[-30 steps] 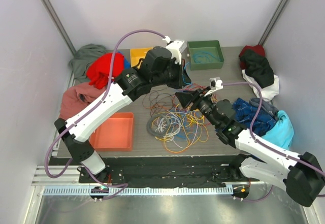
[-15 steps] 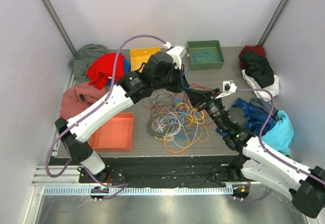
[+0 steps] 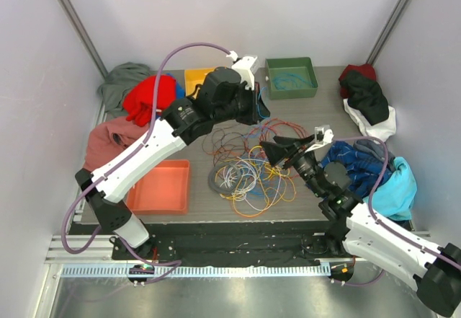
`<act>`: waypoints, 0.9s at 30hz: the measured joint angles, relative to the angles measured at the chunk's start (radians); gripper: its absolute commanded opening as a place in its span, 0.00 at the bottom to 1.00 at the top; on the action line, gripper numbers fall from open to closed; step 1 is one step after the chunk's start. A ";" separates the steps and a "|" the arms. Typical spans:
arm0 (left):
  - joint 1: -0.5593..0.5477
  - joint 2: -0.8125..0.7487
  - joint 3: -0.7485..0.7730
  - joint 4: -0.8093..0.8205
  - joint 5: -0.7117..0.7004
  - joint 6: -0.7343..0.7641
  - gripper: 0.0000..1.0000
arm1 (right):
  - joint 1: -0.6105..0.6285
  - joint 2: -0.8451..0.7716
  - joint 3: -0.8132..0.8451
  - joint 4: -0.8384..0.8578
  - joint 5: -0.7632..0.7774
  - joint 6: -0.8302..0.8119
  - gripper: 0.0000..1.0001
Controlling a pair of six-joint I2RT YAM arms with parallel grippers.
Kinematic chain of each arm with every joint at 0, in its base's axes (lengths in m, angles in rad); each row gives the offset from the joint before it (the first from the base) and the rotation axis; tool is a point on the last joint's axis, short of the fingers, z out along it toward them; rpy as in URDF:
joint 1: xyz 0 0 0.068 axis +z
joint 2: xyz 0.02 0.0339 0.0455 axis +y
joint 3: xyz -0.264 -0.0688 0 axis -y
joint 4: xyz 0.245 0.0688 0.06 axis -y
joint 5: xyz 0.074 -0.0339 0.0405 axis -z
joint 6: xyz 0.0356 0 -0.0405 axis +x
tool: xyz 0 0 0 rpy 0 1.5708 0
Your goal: Untangle the cables
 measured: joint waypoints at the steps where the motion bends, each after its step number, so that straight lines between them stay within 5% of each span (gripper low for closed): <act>1: 0.000 0.003 0.016 0.001 0.005 -0.007 0.02 | 0.000 0.013 -0.014 0.019 0.000 -0.013 0.73; 27: 0.000 0.010 0.058 0.024 0.092 -0.084 0.02 | 0.005 0.361 -0.104 0.660 -0.027 -0.107 0.72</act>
